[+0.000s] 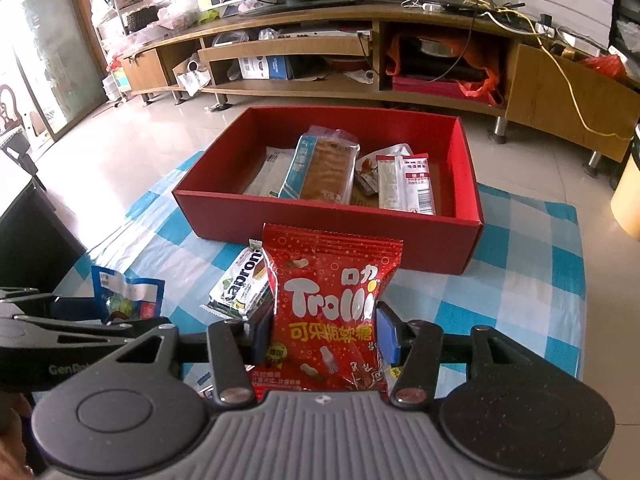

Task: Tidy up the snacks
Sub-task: 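Lift and carry both held packets over the red box with both tools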

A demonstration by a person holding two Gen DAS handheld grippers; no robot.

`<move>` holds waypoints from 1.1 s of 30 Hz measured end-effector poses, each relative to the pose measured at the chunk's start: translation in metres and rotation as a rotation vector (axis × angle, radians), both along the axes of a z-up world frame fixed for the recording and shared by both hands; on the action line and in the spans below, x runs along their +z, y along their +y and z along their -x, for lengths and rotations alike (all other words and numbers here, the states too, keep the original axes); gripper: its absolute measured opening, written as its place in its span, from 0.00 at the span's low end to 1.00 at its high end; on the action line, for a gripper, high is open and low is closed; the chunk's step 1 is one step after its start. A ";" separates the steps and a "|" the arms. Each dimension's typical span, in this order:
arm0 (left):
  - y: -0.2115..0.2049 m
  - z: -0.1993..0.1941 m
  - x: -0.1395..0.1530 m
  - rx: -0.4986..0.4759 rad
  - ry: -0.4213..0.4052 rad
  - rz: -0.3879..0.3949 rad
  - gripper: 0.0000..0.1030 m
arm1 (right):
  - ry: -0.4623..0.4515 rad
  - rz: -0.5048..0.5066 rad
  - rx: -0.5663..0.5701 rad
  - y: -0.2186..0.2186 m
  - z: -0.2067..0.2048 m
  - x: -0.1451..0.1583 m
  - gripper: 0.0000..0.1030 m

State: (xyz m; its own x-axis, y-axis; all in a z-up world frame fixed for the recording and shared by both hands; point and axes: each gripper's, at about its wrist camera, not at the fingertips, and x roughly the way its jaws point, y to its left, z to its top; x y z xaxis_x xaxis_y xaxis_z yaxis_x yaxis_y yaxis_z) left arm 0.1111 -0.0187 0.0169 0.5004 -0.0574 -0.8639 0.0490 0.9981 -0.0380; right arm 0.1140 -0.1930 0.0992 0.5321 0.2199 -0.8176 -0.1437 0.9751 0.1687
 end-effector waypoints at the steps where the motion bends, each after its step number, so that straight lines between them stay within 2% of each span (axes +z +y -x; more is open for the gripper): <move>1: 0.000 0.000 0.001 0.001 -0.003 0.001 0.73 | 0.000 -0.001 -0.001 0.000 0.000 0.000 0.51; 33: -0.012 -0.004 0.017 -0.015 -0.061 -0.006 0.73 | -0.013 -0.003 -0.018 -0.006 -0.001 0.006 0.51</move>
